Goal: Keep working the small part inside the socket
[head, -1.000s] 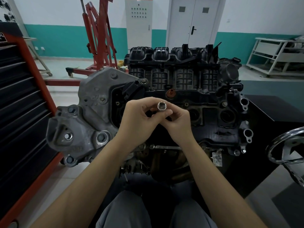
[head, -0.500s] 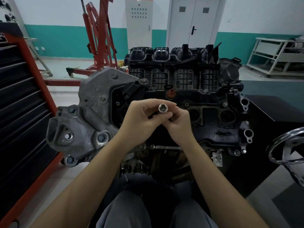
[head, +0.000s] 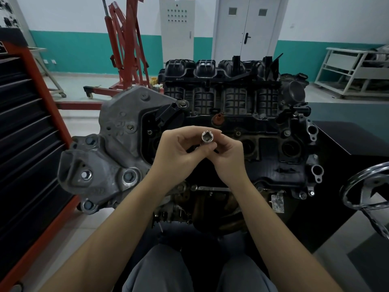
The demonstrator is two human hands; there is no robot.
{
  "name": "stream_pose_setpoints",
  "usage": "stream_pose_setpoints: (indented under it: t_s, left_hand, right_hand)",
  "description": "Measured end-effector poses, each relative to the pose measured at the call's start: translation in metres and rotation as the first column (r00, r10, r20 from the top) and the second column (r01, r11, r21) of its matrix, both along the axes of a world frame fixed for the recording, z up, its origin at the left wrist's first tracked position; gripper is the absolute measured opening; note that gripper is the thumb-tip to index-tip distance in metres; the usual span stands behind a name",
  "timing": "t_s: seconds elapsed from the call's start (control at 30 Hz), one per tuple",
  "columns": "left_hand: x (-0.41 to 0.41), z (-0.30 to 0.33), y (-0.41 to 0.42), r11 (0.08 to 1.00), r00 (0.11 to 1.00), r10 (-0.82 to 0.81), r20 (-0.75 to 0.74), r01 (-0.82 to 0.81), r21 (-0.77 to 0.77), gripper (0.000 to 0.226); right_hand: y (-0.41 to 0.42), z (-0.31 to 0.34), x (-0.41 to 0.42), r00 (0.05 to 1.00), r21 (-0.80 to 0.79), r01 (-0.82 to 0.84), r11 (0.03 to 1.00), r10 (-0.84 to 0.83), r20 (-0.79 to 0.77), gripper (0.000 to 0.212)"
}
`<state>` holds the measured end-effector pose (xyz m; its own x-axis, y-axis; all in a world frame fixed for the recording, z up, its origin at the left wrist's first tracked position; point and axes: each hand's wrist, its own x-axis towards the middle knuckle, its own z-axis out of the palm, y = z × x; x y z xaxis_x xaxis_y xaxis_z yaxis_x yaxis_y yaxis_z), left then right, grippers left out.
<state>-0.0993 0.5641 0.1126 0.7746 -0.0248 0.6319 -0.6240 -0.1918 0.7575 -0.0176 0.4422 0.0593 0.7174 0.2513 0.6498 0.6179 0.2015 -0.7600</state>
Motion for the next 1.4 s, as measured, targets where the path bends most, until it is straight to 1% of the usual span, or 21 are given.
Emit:
stream_pose_setpoints:
  t_s: [0.07, 0.17, 0.23, 0.3, 0.4, 0.5, 0.57, 0.63, 0.73, 0.8, 0.9, 1.0, 1.1, 1.2, 1.27, 1.33, 1.4]
  left_hand:
    - [-0.0002, -0.0006, -0.0020, 0.996, 0.997, 0.076, 0.026, -0.077, 0.050, 0.025]
    - [-0.0001, -0.0021, -0.0025, 0.986, 0.985, 0.155, 0.071, -0.159, 0.048, 0.015]
    - [0.0004, -0.0024, -0.0023, 0.990, 0.990, 0.133, 0.054, -0.135, 0.045, 0.016]
    - [0.0006, -0.0015, -0.0020, 0.997, 0.998, 0.069, 0.012, -0.070, 0.041, 0.026]
    - [0.0010, 0.0007, -0.0013, 0.999, 1.000, -0.018, -0.006, 0.018, 0.049, 0.034]
    - [0.0015, -0.0014, -0.0029, 0.999, 0.998, 0.038, 0.052, -0.038, 0.013, 0.031]
    - [0.0009, -0.0029, -0.0048, 0.997, 0.994, 0.073, 0.078, -0.073, -0.001, 0.026]
    - [0.0001, -0.0030, -0.0056, 0.998, 0.996, 0.056, 0.071, -0.056, -0.006, 0.024]
    - [-0.0004, -0.0020, -0.0038, 0.999, 0.999, -0.009, 0.031, 0.011, -0.039, 0.027]
    - [-0.0007, -0.0012, -0.0038, 0.999, 0.999, -0.030, 0.020, 0.031, -0.027, 0.030]
    - [0.0003, -0.0008, -0.0053, 0.998, 0.997, 0.058, 0.059, -0.059, 0.024, 0.029]
    - [0.0006, -0.0013, -0.0053, 0.994, 0.992, 0.106, 0.072, -0.109, 0.029, 0.021]
    - [-0.0010, 0.0004, -0.0037, 0.998, 0.996, 0.057, 0.067, -0.059, 0.022, 0.028]
    - [-0.0009, 0.0016, -0.0018, 1.000, 0.999, -0.030, 0.026, 0.030, -0.001, 0.035]
    - [0.0003, 0.0011, -0.0028, 1.000, 0.999, 0.004, 0.033, -0.005, 0.027, 0.032]
    - [0.0002, 0.0007, -0.0048, 0.994, 0.993, 0.096, 0.065, -0.099, 0.044, 0.026]
    - [-0.0002, -0.0002, -0.0052, 0.988, 0.985, 0.147, 0.086, -0.150, 0.037, 0.022]
  right_hand:
    - [0.0002, -0.0011, 0.0009, 1.000, 0.011, 0.007, 1.000, -0.007, -0.028, 0.021]
    - [0.0010, -0.0008, -0.0006, 1.000, 0.015, 0.011, 1.000, -0.011, -0.006, 0.019]
    - [0.0002, 0.0007, -0.0014, 1.000, -0.002, 0.004, 1.000, -0.004, 0.026, 0.020]
    - [-0.0013, 0.0013, -0.0004, 0.999, -0.030, -0.005, 1.000, 0.007, 0.045, 0.024]
    - [-0.0006, 0.0011, 0.0000, 1.000, -0.037, 0.011, 0.999, -0.010, 0.028, 0.032]
    - [0.0008, 0.0007, -0.0001, 1.000, 0.010, 0.027, 1.000, -0.027, -0.006, 0.021]
    - [0.0008, 0.0009, 0.0005, 1.000, 0.027, 0.024, 0.999, -0.024, -0.011, 0.018]
    - [-0.0005, 0.0013, 0.0000, 1.000, 0.014, 0.006, 1.000, -0.006, -0.006, 0.019]
    - [-0.0018, 0.0017, -0.0012, 1.000, -0.017, -0.010, 1.000, 0.010, 0.016, 0.027]
    - [-0.0012, 0.0014, -0.0007, 1.000, -0.011, -0.012, 1.000, 0.012, 0.003, 0.029]
    - [0.0000, 0.0015, -0.0011, 0.999, 0.031, -0.023, 0.999, 0.024, -0.036, 0.023]
    - [-0.0012, 0.0012, -0.0001, 1.000, 0.023, -0.014, 1.000, 0.014, -0.011, 0.019]
    - [-0.0031, 0.0021, 0.0000, 0.999, -0.014, -0.035, 0.999, 0.036, 0.039, 0.026]
    - [-0.0016, 0.0024, -0.0004, 0.999, -0.012, -0.018, 1.000, 0.018, 0.027, 0.031]
    - [-0.0002, 0.0021, -0.0005, 1.000, 0.005, 0.005, 1.000, -0.005, 0.007, 0.028]
    - [0.0011, 0.0013, -0.0009, 1.000, 0.025, 0.015, 1.000, -0.014, -0.007, 0.020]
    - [0.0009, 0.0007, -0.0004, 1.000, 0.035, 0.020, 0.999, -0.020, -0.004, 0.018]
